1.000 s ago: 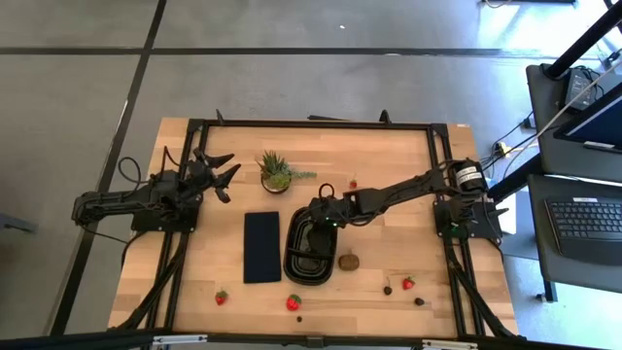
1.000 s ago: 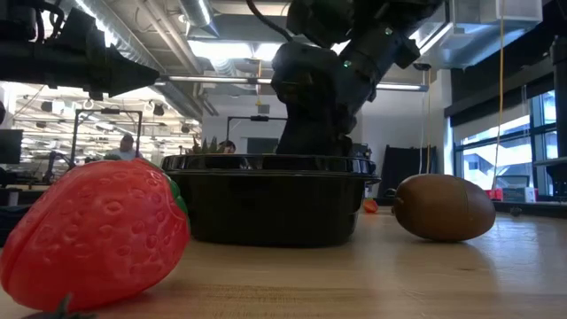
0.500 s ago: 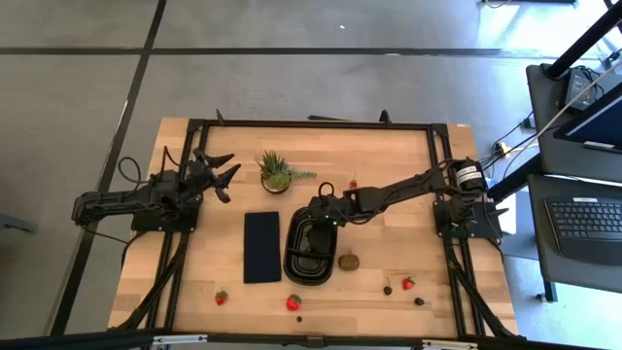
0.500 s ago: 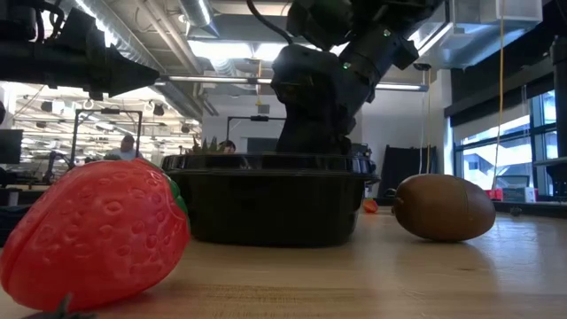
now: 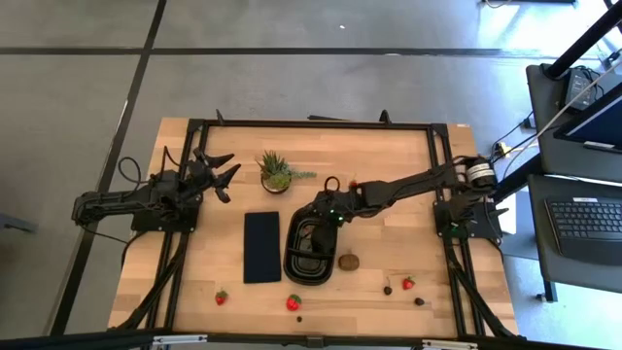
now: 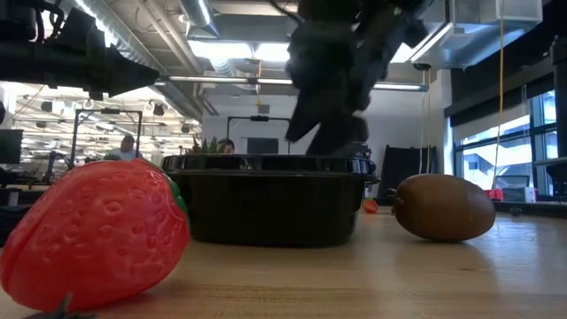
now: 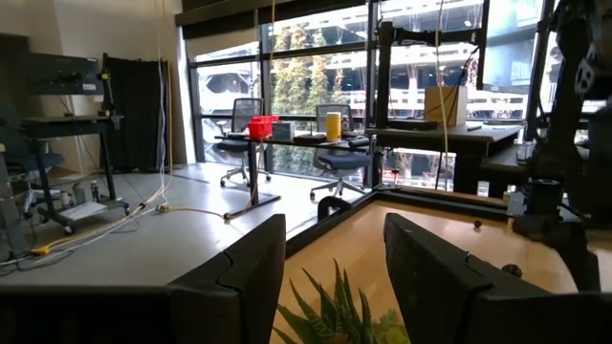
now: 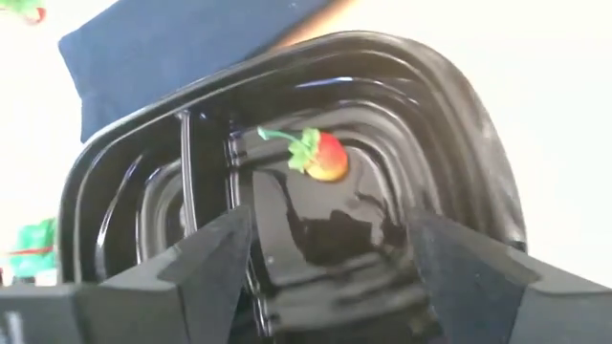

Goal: Pick and placing Produce into tupperware
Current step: Put the black cherry into the black bin

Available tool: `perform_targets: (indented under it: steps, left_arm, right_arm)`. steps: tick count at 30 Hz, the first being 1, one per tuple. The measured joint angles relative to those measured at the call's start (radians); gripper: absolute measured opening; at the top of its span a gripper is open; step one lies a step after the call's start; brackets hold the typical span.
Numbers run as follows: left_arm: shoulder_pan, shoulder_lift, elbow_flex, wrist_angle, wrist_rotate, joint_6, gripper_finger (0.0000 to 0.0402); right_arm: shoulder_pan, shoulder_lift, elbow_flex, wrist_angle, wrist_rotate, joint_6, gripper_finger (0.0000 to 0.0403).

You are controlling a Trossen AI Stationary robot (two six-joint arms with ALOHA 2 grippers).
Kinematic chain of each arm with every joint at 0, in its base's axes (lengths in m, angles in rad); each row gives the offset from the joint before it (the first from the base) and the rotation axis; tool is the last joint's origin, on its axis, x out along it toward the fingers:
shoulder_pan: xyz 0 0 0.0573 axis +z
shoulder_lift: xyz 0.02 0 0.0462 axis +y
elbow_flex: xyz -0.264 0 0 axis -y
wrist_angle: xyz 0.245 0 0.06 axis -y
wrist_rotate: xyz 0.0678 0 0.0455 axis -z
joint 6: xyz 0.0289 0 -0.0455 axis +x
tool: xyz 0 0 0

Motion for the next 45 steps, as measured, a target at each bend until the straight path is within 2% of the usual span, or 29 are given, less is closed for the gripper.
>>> perform_targets:
  steps: [6,12,15,24,34,45]
  left_arm:
    - [0.000,0.000,0.000,0.000,0.000,0.000,0.0171]
    - [0.000,0.000,0.000,0.000,0.000,0.000,0.0171]
    - [0.000,0.000,0.000,0.000,0.000,0.000,0.0171]
    - [0.000,0.000,0.000,0.000,0.000,0.000,0.0171]
    - [0.000,0.000,0.000,0.000,0.000,0.000,0.0171]
    - [0.000,0.000,0.000,0.000,0.000,0.001,0.0171]
  right_arm:
    - [0.000,-0.149,0.002,-0.214,0.078,0.038,0.0283]
    - [-0.001,-0.244,0.001,-0.540,0.304,0.186,0.0283]
    - [-0.010,-0.242,-0.010,-0.631,0.340,0.267,0.0283]
    - [-0.062,-0.178,-0.141,-0.615,0.317,0.358,0.0283]
    - [-0.113,-0.153,-0.288,-0.381,0.241,0.345,0.0283]
    - [-0.138,-0.153,-0.358,-0.269,0.223,0.324,0.0283]
